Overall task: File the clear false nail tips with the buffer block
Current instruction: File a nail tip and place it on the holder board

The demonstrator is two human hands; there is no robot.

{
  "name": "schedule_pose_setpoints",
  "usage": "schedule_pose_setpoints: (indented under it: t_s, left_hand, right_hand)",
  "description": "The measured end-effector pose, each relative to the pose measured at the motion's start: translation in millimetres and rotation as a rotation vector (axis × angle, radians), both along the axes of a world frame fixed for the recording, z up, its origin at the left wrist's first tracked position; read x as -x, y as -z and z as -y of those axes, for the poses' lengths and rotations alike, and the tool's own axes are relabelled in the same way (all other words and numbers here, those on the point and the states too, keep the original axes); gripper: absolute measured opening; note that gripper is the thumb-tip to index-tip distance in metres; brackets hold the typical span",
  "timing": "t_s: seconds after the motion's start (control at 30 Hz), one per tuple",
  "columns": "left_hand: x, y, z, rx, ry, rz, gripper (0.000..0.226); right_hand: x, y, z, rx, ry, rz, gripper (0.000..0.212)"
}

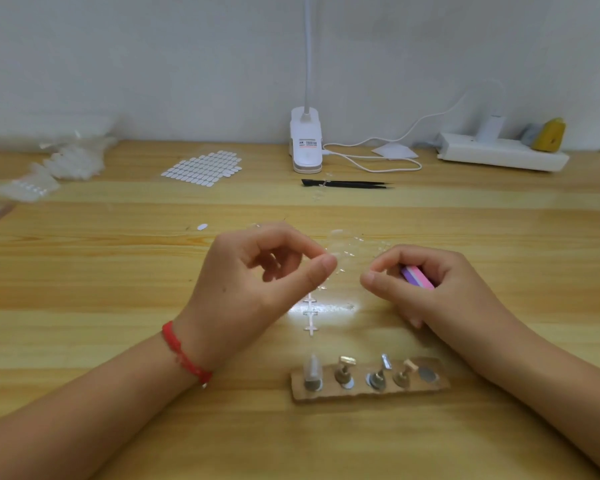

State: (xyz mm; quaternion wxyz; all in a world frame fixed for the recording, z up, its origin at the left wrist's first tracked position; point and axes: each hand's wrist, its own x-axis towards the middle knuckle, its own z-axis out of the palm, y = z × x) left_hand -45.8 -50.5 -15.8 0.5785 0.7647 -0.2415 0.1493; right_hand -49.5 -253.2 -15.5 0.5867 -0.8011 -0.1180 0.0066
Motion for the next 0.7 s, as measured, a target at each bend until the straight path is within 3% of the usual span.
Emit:
schedule_pose_setpoints:
  t_s: [0.07, 0.13, 0.23, 0.37, 0.53, 0.7]
  left_hand:
    - [5, -2, 0, -0.02, -0.072, 0.162, 0.009]
    - [8, -4, 4, 0.021, -0.086, 0.166, 0.01]
    - [9, -6, 10, 0.107, -0.004, -0.022, 0.012]
    - [7, -4, 12, 0.167, 0.141, -0.291, 0.011]
    - [6, -7, 13, 0.207, 0.117, -0.352, 0.016]
    - [6, -5, 14, 0.155, 0.15, -0.383, 0.014]
  right_hand:
    - [-1, 2, 1, 0.054, -0.033, 0.005, 0.023]
    - [-2, 2, 1, -0.052, -0.046, -0.075, 0.016]
    - [-6, 0, 5, -0.299, -0.042, -0.235, 0.021]
    - [-9, 2, 9, -0.335, -0.032, -0.238, 0.023]
    - [-10, 0, 11, -0.544, -0.093, -0.269, 0.037]
    - [-4, 4, 3, -0.517, -0.203, -0.284, 0.033]
